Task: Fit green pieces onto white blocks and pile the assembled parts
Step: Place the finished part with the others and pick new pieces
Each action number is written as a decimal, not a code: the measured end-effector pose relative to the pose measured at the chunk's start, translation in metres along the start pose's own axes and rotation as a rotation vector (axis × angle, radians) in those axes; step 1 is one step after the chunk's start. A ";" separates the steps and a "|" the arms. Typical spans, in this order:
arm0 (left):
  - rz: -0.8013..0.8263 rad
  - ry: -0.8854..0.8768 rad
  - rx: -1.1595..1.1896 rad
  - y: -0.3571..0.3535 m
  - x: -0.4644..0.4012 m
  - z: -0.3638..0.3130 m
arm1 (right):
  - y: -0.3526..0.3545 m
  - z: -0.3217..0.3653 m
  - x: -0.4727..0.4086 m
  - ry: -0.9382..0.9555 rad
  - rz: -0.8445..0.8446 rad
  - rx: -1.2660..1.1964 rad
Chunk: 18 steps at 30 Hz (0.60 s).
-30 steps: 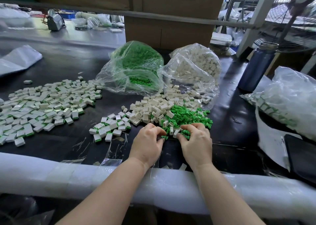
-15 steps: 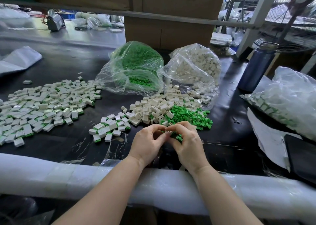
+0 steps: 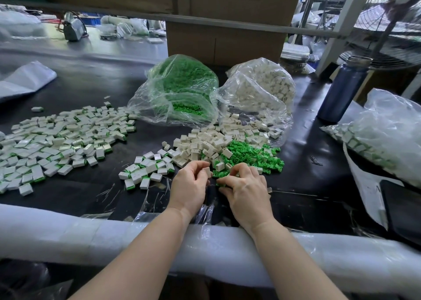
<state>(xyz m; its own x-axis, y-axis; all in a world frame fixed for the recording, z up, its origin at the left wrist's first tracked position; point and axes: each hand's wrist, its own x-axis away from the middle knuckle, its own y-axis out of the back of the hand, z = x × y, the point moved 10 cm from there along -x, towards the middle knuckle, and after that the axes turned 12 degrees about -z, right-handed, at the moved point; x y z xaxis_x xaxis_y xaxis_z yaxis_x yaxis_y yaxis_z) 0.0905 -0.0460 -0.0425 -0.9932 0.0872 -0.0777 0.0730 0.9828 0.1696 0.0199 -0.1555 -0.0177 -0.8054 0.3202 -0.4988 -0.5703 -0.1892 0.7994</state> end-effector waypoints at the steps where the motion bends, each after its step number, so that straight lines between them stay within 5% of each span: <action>1: 0.007 -0.006 -0.007 -0.001 0.001 -0.001 | 0.001 -0.001 0.000 -0.006 -0.007 -0.001; 8: 0.082 -0.032 0.013 -0.007 0.007 -0.009 | 0.007 -0.007 -0.001 -0.049 -0.082 -0.011; 18: 0.235 -0.102 -0.044 -0.021 0.014 -0.013 | 0.020 -0.035 0.002 -0.415 -0.154 -0.757</action>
<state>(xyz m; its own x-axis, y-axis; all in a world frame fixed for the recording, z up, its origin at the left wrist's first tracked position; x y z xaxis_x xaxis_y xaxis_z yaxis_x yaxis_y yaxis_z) 0.0734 -0.0677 -0.0345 -0.9350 0.3301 -0.1292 0.2942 0.9259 0.2369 0.0009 -0.1913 -0.0141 -0.6711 0.6767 -0.3029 -0.7403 -0.6342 0.2231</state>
